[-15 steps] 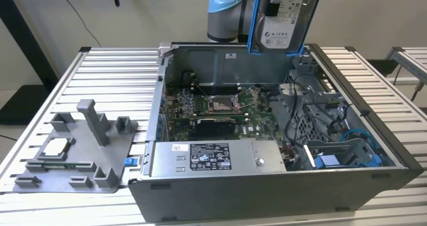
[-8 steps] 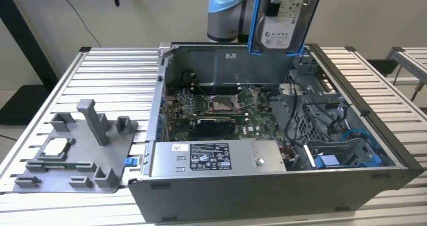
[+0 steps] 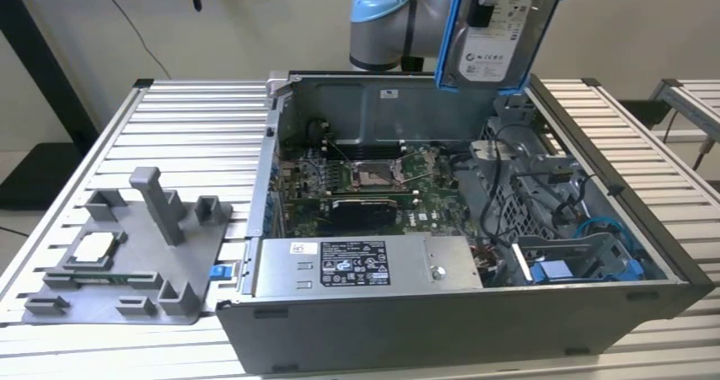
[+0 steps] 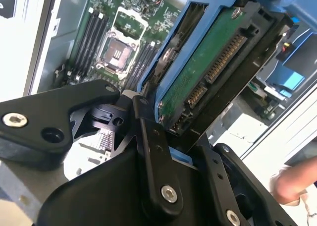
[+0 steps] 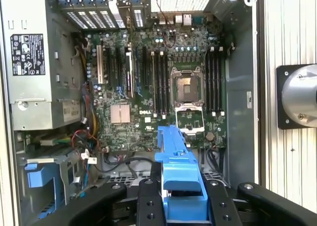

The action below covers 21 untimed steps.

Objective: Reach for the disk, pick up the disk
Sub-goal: 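Pick up the disk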

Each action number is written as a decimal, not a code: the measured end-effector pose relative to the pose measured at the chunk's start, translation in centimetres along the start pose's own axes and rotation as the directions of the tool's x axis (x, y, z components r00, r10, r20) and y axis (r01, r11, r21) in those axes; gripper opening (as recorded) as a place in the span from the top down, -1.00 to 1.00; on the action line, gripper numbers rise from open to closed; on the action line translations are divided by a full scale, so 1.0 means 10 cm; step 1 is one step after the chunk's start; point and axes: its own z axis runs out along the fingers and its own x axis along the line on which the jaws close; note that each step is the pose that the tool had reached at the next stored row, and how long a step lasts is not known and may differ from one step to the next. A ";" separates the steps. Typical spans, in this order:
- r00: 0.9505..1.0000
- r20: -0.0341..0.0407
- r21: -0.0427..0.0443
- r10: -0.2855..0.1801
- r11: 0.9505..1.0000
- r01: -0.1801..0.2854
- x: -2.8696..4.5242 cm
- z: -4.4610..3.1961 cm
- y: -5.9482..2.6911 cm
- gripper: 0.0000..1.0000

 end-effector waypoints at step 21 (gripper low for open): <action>1.000 0.006 -0.032 0.001 0.999 0.000 0.032 -0.009 -0.375 1.00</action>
